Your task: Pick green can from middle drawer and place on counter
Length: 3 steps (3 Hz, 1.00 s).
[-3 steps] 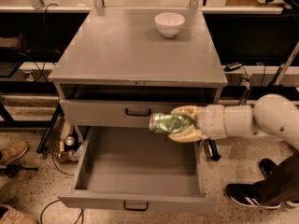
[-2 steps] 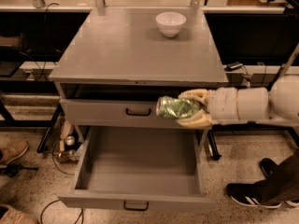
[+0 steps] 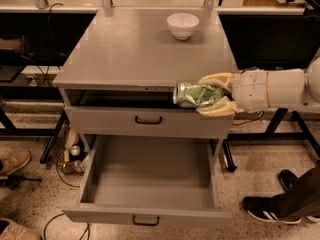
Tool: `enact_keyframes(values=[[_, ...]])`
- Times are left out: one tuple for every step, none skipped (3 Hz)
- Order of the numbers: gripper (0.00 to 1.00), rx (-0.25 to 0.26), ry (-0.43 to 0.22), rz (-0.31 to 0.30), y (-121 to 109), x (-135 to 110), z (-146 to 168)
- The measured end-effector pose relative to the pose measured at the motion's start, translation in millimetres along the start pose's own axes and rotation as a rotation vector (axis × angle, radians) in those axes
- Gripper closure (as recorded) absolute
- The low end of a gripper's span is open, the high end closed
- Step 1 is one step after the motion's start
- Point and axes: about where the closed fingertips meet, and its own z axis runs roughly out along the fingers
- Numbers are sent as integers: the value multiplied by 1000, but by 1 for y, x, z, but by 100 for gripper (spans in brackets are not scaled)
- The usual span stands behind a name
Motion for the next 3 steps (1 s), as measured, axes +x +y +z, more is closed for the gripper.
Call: enact_keyframes(values=[[100, -22, -23, -14, -22, -13, 6], [100, -46, 4, -16, -55, -27, 9], [100, -58, 62, 44, -78, -28, 22]])
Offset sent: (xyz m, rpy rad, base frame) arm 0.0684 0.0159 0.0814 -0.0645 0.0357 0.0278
